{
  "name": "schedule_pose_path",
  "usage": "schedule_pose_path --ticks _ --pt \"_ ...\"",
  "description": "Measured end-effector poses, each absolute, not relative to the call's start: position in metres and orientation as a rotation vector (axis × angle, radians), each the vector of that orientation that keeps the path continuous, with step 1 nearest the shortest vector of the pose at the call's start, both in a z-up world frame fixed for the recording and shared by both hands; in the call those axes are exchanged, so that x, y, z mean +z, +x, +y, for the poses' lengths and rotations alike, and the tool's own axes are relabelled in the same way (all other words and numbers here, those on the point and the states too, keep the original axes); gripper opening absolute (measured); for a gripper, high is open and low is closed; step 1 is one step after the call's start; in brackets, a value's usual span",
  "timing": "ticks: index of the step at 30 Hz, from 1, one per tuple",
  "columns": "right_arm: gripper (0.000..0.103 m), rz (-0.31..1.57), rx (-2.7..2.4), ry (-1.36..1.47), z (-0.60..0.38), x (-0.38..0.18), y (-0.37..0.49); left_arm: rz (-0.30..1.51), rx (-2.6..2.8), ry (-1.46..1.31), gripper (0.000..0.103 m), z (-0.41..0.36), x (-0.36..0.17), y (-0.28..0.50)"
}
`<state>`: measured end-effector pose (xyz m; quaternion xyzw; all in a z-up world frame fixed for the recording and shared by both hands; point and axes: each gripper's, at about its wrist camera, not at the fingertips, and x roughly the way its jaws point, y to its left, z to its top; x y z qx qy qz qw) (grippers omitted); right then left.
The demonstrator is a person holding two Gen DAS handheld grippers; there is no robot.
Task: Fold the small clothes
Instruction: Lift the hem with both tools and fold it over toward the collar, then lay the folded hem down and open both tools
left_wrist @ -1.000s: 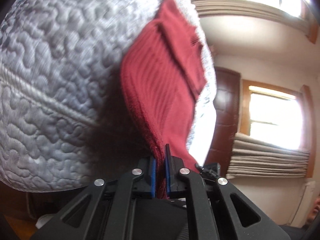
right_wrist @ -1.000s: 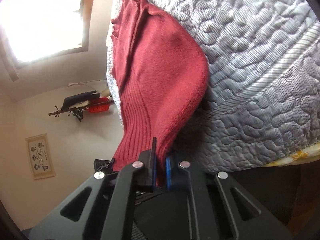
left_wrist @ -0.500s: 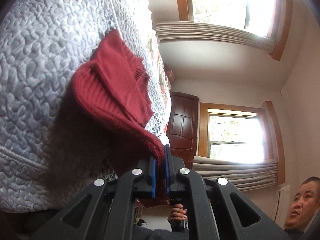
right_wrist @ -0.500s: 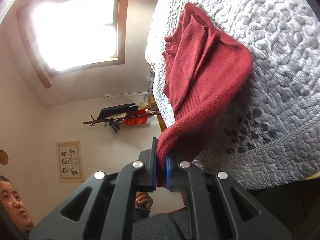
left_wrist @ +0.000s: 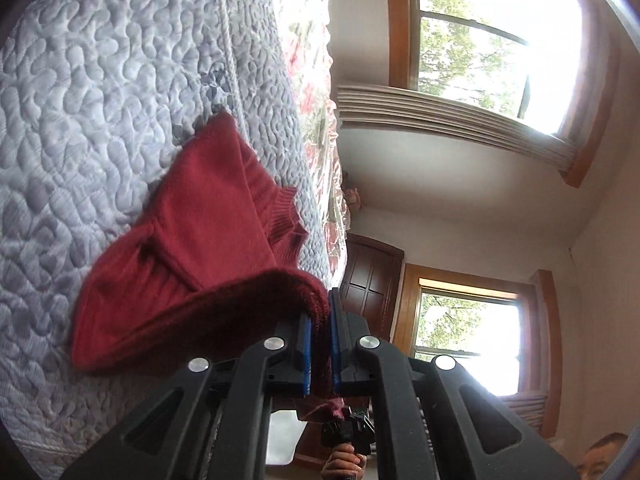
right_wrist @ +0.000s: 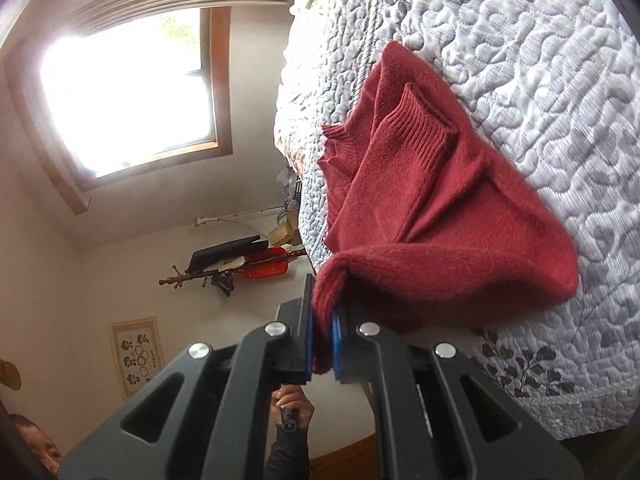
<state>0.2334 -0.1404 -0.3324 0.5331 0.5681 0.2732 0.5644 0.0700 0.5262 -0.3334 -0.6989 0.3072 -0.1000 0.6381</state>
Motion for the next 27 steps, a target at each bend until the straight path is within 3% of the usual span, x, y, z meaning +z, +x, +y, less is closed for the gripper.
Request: schedule_pose_path --ticks 9,15,18,21,27 --pt "0.006 1.460 0.502 1.253 -0.123 -0.413 0.306 0.835 -0.073 -1.642 0.007 0.541 -0.417 0.143" --pt "0.024 1.466 0.443 1.269 -0.124 -0.438 0.340 0.875 0.004 -1.698 0.012 0.551 -0.456 0.162" --pt "0.028 1.464 0.453 1.251 -0.124 -0.437 0.345 0.863 -0.007 -1.698 0.015 0.551 -0.458 0.163" --pt "0.041 1.441 0.470 1.187 -0.127 -0.424 0.344 0.831 -0.015 -1.689 0.024 0.556 -0.448 0.159" --pt "0.043 1.419 0.526 0.648 -0.102 -0.376 0.319 0.885 -0.028 -1.519 0.038 0.560 -0.412 0.139"
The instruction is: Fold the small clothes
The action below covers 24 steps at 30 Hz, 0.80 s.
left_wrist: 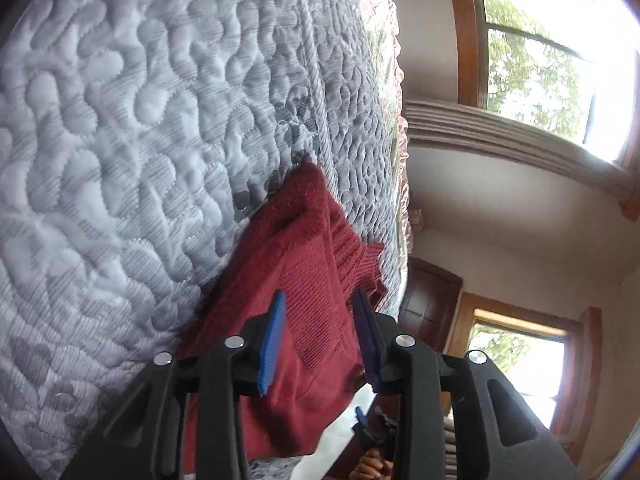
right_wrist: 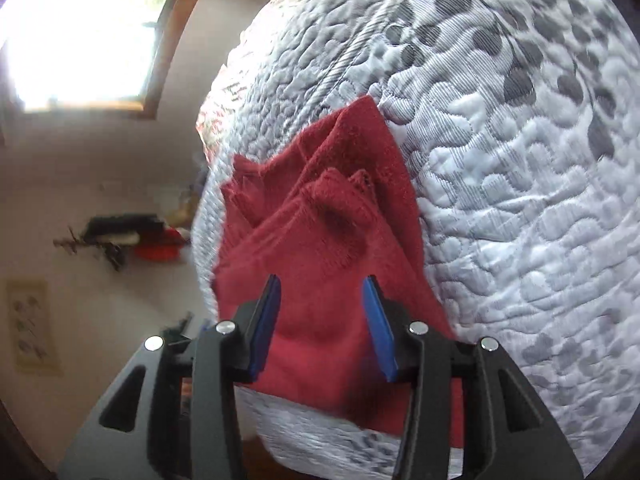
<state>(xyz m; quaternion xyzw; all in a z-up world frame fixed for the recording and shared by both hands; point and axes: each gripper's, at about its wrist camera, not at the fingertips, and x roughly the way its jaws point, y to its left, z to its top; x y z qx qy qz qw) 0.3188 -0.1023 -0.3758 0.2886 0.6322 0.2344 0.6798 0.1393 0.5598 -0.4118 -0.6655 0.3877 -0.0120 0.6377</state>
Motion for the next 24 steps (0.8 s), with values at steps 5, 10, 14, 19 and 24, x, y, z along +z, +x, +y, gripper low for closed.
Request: schedule_pose_path --ticks 5,10,14,19,24 --pt "0.050 1.416 0.518 0.312 -0.075 -0.387 0.291 1.090 -0.047 -1.211 0.039 0.519 -0.394 0.122" --pt "0.000 1.449 0.464 0.195 -0.067 -0.408 0.300 1.222 -0.023 -1.063 0.042 0.491 -0.404 0.100" --pt "0.000 1.463 0.411 0.242 -0.087 -0.417 0.306 1.240 -0.009 -1.032 0.042 0.488 -0.409 0.095" --pt "0.076 1.425 0.443 0.263 -0.080 -0.395 0.301 1.247 -0.023 -0.987 0.042 0.484 -0.401 0.105" --pt "0.023 1.465 0.452 0.215 -0.068 -0.412 0.303 1.315 0.006 -0.871 0.035 0.477 -0.412 0.109"
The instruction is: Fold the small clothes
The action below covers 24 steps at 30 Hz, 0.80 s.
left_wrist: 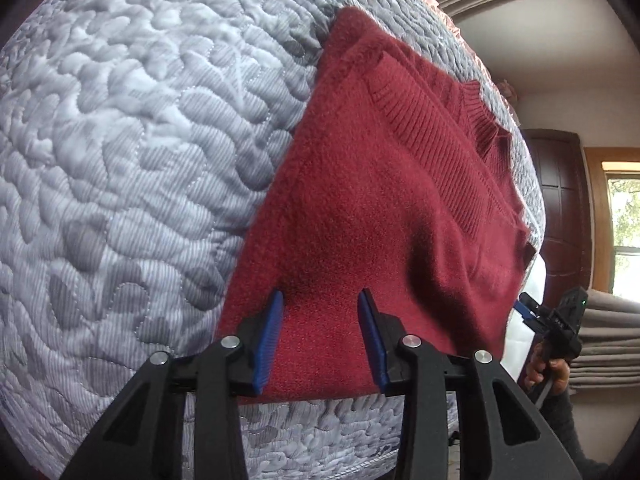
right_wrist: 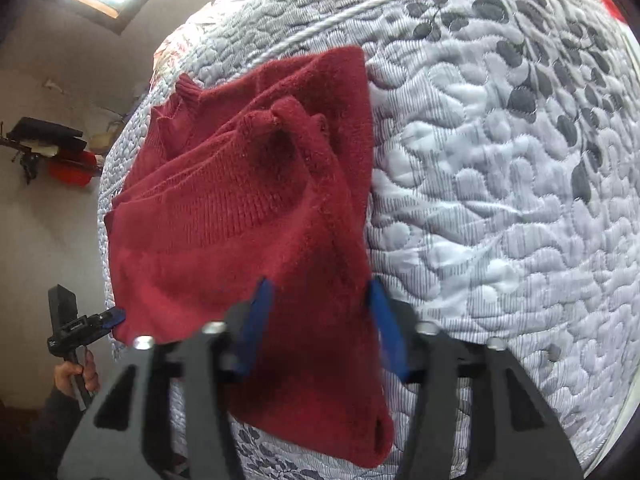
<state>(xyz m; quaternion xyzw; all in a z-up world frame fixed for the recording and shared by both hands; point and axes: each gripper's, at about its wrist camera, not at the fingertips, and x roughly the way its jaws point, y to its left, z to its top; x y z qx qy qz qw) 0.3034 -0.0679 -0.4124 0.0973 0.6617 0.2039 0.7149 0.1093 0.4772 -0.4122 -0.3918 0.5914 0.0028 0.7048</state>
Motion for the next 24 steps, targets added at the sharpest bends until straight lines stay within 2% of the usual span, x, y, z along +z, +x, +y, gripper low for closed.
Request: schedule_pose_path --ticks 1,3,4,5,7,9,12,16,18,19,20,24 --pt "0.014 1.466 0.430 0.178 -0.068 -0.416 0.305 1.324 0.015 -0.838 0.032 0.474 -0.412 0.110" --pt "0.014 1.471 0.393 0.172 -0.073 -0.419 0.308 1.338 0.043 -0.809 0.020 0.474 -0.414 0.112" --pt "0.016 1.475 0.400 0.188 -0.074 -0.418 0.309 1.340 0.053 -0.823 0.020 0.476 -0.415 0.111" --pt "0.029 1.478 0.422 0.208 -0.073 -0.413 0.311 1.341 0.053 -0.838 0.020 0.478 -0.414 0.111" --pt "0.043 1.430 0.454 0.212 -0.072 -0.396 0.314 1.348 0.046 -0.822 0.023 0.482 -0.404 0.111" --pt "0.044 1.349 0.470 0.123 -0.062 -0.376 0.321 1.321 0.032 -0.742 0.040 0.480 -0.385 0.121" --pt "0.044 1.295 0.549 0.057 -0.038 -0.363 0.337 1.240 -0.010 -0.643 0.052 0.478 -0.355 0.146" --pt "0.042 1.296 0.554 -0.078 -0.009 -0.378 0.360 1.213 -0.040 -0.594 0.054 0.479 -0.347 0.188" --pt "0.033 1.321 0.534 -0.122 -0.002 -0.393 0.369 1.215 -0.046 -0.617 0.054 0.483 -0.351 0.200" --pt "0.016 1.320 0.520 -0.155 0.001 -0.398 0.372 1.217 -0.051 -0.632 0.054 0.484 -0.354 0.204" --pt "0.005 1.317 0.525 -0.174 0.003 -0.399 0.373 1.220 -0.050 -0.632 0.054 0.484 -0.356 0.207" --pt "0.005 1.253 0.497 -0.144 -0.006 -0.385 0.374 1.228 -0.053 -0.621 0.054 0.483 -0.361 0.206"
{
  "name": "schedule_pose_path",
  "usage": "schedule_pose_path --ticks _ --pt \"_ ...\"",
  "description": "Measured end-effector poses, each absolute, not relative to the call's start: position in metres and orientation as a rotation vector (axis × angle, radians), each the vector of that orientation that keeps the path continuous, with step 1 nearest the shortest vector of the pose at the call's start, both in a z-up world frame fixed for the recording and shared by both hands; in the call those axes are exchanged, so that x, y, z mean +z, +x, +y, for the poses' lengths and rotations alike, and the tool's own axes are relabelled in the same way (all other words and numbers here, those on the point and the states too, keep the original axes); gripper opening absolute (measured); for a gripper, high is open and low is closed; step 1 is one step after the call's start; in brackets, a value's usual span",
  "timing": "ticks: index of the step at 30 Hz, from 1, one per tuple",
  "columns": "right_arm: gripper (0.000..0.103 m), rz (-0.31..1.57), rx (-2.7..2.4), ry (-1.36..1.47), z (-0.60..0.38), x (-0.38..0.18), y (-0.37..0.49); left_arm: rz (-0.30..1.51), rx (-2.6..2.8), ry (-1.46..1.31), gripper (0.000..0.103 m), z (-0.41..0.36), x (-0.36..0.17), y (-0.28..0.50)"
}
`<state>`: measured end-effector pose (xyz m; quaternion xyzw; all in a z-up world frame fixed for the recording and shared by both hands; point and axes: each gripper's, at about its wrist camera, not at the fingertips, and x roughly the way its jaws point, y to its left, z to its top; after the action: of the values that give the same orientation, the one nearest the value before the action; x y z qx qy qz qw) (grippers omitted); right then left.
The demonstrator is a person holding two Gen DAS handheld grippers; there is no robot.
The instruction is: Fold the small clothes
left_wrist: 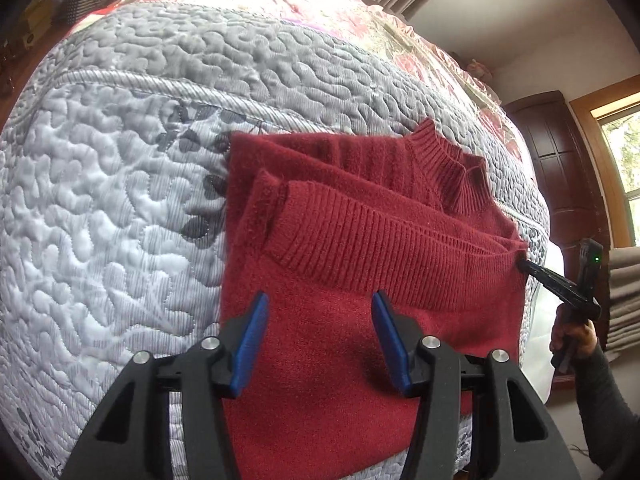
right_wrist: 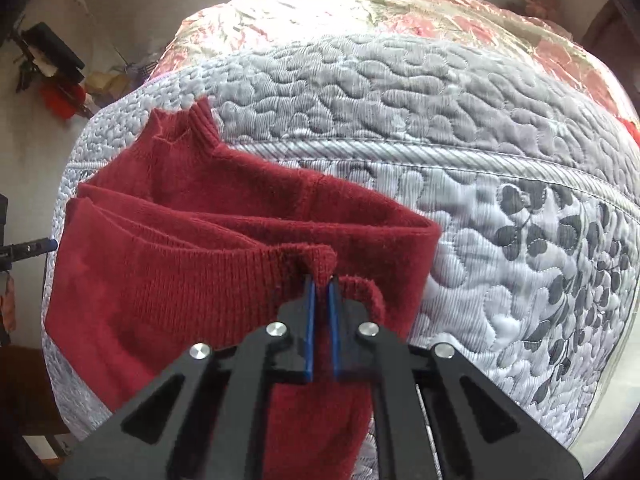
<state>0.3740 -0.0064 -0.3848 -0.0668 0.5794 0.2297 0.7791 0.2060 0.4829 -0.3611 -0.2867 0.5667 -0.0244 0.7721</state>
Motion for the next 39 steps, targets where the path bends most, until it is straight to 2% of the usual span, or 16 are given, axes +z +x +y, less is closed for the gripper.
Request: schedule_pose_path --ticks 3,7,10,11,19,23,25,26,27,29,30,32,36,38,39 --pt "0.005 1.234 0.447 -0.066 -0.023 -0.384 0.379 1.232 -0.037 -0.623 0.054 0.482 -0.368 0.205" --pt "0.012 1.279 0.432 -0.071 -0.022 -0.404 0.381 1.221 -0.019 -0.611 0.054 0.485 -0.371 0.205" --pt "0.035 1.267 0.468 0.023 -0.031 -0.385 0.381 1.196 -0.031 -0.575 0.054 0.485 -0.363 0.210" --pt "0.039 1.247 0.470 0.058 -0.038 -0.375 0.381 1.188 -0.039 -0.563 0.054 0.485 -0.360 0.213" --pt "0.051 1.303 0.483 0.109 -0.074 -0.377 0.372 1.245 0.012 -0.375 0.059 0.478 -0.369 0.245" --pt "0.054 1.316 0.500 0.086 -0.064 -0.390 0.362 1.256 0.053 -0.279 0.070 0.470 -0.371 0.253" --pt "0.054 1.313 0.509 0.061 -0.057 -0.392 0.362 1.259 0.024 -0.269 0.069 0.463 -0.372 0.257" --pt "0.054 1.310 0.515 0.047 -0.053 -0.393 0.362 1.259 0.015 -0.254 0.065 0.458 -0.372 0.257" --pt "0.053 1.308 0.524 0.035 -0.050 -0.393 0.363 1.258 0.019 -0.224 0.046 0.454 -0.371 0.258" --pt "0.033 1.308 0.537 0.002 -0.041 -0.393 0.366 1.264 0.029 -0.183 0.022 0.448 -0.371 0.260" --pt "0.029 1.301 0.537 -0.012 -0.039 -0.392 0.367 1.260 0.035 -0.174 0.018 0.449 -0.369 0.258" --pt "0.022 1.291 0.544 -0.036 -0.036 -0.390 0.370 1.250 0.039 -0.161 0.014 0.449 -0.368 0.258" --pt "0.031 1.327 0.523 -0.061 -0.033 -0.397 0.378 1.272 0.027 -0.192 0.015 0.454 -0.375 0.259" --pt "0.031 1.336 0.532 -0.071 -0.029 -0.401 0.379 1.265 0.029 -0.238 0.018 0.460 -0.377 0.260" --pt "0.028 1.332 0.533 -0.083 -0.027 -0.402 0.378 1.259 0.030 -0.252 0.018 0.462 -0.378 0.259"
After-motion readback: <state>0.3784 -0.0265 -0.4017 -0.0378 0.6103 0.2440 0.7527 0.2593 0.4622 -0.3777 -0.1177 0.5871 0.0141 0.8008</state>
